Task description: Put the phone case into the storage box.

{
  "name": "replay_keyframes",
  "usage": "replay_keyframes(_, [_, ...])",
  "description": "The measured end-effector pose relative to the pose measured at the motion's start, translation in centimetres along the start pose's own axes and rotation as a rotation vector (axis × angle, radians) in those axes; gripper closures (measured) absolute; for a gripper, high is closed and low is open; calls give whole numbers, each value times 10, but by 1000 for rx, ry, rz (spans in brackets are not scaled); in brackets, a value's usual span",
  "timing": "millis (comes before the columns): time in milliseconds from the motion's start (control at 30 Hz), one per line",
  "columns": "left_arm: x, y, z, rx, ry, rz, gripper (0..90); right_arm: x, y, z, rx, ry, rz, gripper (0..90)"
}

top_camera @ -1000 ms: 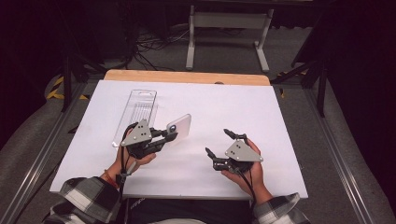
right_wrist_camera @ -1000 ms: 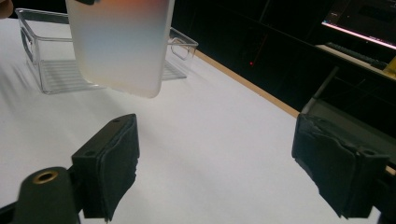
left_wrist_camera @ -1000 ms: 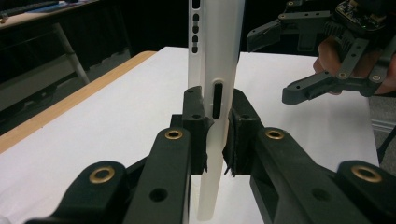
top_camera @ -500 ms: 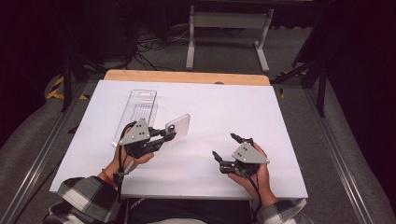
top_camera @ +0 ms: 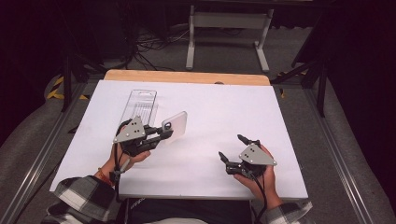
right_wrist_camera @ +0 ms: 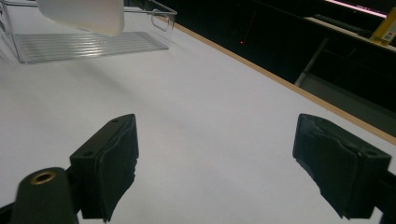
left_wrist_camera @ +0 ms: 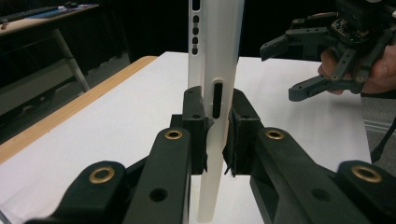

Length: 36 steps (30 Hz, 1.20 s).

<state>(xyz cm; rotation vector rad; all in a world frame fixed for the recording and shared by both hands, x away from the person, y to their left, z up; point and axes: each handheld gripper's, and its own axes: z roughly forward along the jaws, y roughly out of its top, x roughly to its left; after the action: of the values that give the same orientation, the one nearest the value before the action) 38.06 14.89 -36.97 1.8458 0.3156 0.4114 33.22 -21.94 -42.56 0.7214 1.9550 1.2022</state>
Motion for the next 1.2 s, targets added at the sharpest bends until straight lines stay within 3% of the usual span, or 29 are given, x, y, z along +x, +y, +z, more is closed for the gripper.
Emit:
replay_keyframes(467, [18,9,-13,32,9,38,810,0,0,2,3,4,2,149])
replay_keyframes(800, [37,13,-28,20,42,34,810,2,-1,6,24,-5,-4,151])
replay_keyframes(1033, [44,11,-34,19,60,16,810,2,0,6,22,-5,-7,153])
replay_keyframes(1100, [46,11,-36,7,84,26,810,2,0,6,26,-2,-3,154])
replay_keyframes(1200, [46,11,-38,-6,87,31,810,3,0,7,29,-2,-8,155])
